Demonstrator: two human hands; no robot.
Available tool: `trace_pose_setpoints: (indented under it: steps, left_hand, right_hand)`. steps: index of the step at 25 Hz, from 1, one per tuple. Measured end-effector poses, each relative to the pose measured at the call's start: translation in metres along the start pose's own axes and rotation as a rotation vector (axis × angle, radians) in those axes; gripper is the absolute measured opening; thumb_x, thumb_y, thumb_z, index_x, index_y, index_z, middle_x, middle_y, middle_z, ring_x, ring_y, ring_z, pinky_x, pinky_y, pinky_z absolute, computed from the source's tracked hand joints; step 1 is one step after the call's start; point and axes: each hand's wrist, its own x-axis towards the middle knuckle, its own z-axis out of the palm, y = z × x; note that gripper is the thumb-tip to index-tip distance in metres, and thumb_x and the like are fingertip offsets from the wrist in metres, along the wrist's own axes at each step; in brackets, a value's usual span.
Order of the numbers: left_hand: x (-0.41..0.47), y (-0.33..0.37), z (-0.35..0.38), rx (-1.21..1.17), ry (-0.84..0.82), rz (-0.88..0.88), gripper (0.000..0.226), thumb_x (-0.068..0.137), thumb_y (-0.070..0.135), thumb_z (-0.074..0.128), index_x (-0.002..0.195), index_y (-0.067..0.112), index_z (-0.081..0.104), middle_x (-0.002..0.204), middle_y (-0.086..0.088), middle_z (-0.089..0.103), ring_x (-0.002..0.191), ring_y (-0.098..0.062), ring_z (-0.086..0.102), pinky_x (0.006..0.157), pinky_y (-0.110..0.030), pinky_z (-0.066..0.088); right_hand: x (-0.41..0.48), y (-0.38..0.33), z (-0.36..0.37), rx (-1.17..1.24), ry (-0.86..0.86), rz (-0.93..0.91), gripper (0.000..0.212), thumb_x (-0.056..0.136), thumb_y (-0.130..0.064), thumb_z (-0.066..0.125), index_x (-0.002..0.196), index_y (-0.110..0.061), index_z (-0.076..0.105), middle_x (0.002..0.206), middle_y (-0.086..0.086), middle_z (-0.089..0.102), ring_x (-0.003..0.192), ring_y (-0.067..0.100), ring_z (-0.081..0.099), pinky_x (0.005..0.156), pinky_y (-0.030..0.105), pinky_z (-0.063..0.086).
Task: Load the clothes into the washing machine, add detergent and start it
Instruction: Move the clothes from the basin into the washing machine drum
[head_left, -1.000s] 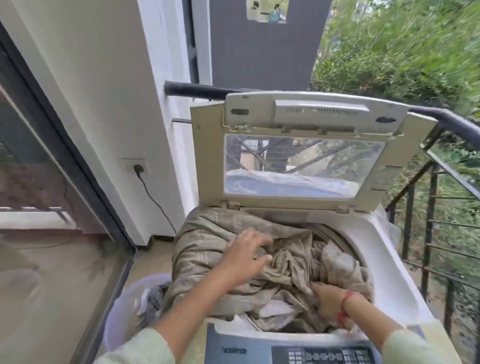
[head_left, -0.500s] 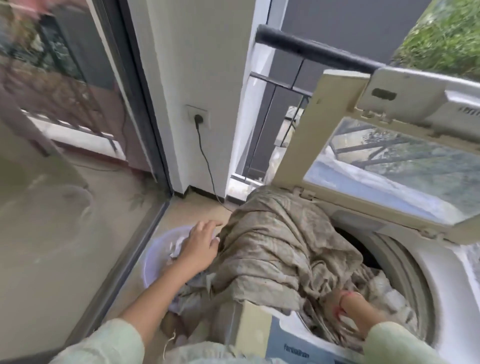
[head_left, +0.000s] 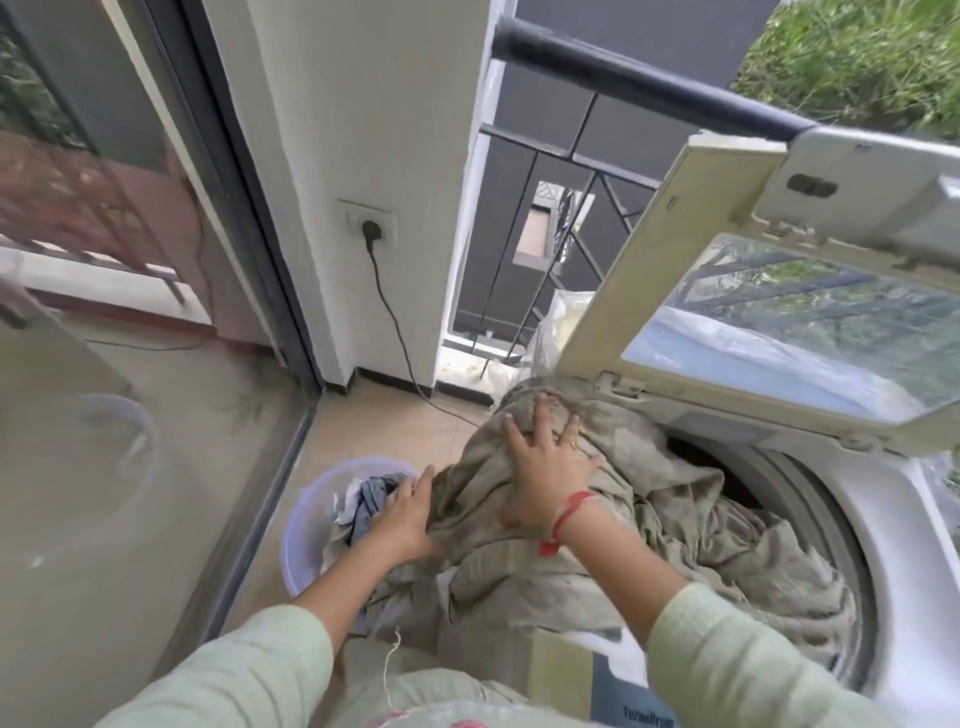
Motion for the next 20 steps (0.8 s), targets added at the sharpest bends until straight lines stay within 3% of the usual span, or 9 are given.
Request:
trace_pose_setpoints:
  steps: [2,4,7,10,13,15,17,18,20]
  left_hand:
    - [0.004,0.0,0.009,-0.008,0.002,0.012,0.125,0.067,0.038,0.078,0.147,0.028,-0.018,0.156,-0.005,0.001,0.142,-0.033,0.013,0.107,-0.054,0.031]
    - [0.005,0.005,0.015,-0.063,0.019,0.021,0.13,0.063,0.044,0.079,0.146,0.029,-0.019,0.156,-0.007,-0.001,0.144,-0.031,0.012,0.109,-0.053,0.029]
    - [0.002,0.017,0.027,-0.183,0.109,-0.026,0.126,0.064,0.043,0.078,0.148,0.026,-0.015,0.157,-0.009,0.002,0.144,-0.028,0.012,0.11,-0.052,0.026]
    - [-0.009,0.037,0.035,-0.31,0.308,0.003,0.1,0.081,0.03,0.066,0.149,0.031,-0.008,0.156,-0.01,0.013,0.141,-0.027,0.022,0.111,-0.045,0.028]
    - [-0.033,0.107,0.014,-0.515,0.642,0.214,0.07,0.088,0.012,0.054,0.143,0.043,0.023,0.143,-0.006,0.043,0.126,-0.024,0.047,0.099,-0.028,0.039]
    - [-0.055,0.174,-0.017,-0.552,0.887,0.378,0.067,0.085,0.006,0.051,0.134,0.049,0.036,0.135,0.0,0.053,0.118,-0.022,0.054,0.095,-0.027,0.044]
    - [-0.084,0.241,-0.039,-0.413,1.07,0.595,0.063,0.083,0.004,0.051,0.135,0.038,0.042,0.132,0.004,0.053,0.117,-0.017,0.052,0.098,-0.018,0.039]
    - [-0.095,0.27,-0.039,-0.369,1.096,0.7,0.065,0.081,-0.001,0.054,0.137,0.03,0.043,0.13,0.003,0.053,0.115,-0.015,0.05,0.097,-0.013,0.037]
    - [-0.114,0.319,-0.021,-0.364,0.986,0.825,0.074,0.079,-0.005,0.058,0.141,0.029,0.036,0.135,-0.001,0.049,0.118,-0.017,0.049,0.098,-0.021,0.041]
  right_hand:
    - [-0.003,-0.007,0.009,-0.143,0.152,0.046,0.056,0.087,-0.024,0.056,0.138,-0.024,0.033,0.149,0.009,0.016,0.135,0.049,0.019,0.088,0.058,0.045]
    - [-0.004,0.001,0.012,-0.071,0.275,-0.038,0.031,0.088,-0.015,0.048,0.119,-0.018,0.052,0.128,0.007,0.036,0.121,0.046,0.039,0.079,0.044,0.049]
    - [-0.019,0.03,0.005,0.281,0.416,-0.187,0.026,0.082,-0.008,0.05,0.105,-0.018,0.056,0.106,0.003,0.045,0.09,0.034,0.054,0.07,0.033,0.045]
    - [-0.052,0.087,-0.019,0.757,0.512,-0.197,0.023,0.076,-0.001,0.054,0.083,-0.023,0.051,0.085,-0.004,0.044,0.078,0.019,0.047,0.063,0.012,0.034]
    - [-0.092,0.161,-0.043,1.1,0.686,-0.19,0.018,0.069,-0.011,0.054,0.076,-0.028,0.053,0.079,-0.004,0.054,0.076,0.01,0.049,0.067,0.022,0.038]
    - [-0.12,0.207,-0.053,1.321,0.836,-0.175,0.025,0.074,0.0,0.052,0.073,-0.025,0.052,0.069,-0.012,0.055,0.069,0.005,0.048,0.064,0.023,0.039]
    - [-0.153,0.255,-0.06,1.37,1.052,-0.136,0.039,0.08,0.014,0.046,0.072,-0.023,0.051,0.063,-0.016,0.054,0.062,-0.002,0.046,0.06,0.018,0.039]
    - [-0.166,0.278,-0.059,1.362,1.164,-0.116,0.041,0.081,0.015,0.045,0.072,-0.024,0.05,0.064,-0.015,0.052,0.062,-0.002,0.044,0.059,0.018,0.038]
    - [-0.18,0.317,-0.047,1.333,1.387,-0.007,0.036,0.084,0.005,0.047,0.074,-0.03,0.051,0.075,-0.005,0.05,0.071,0.007,0.045,0.067,0.028,0.039]
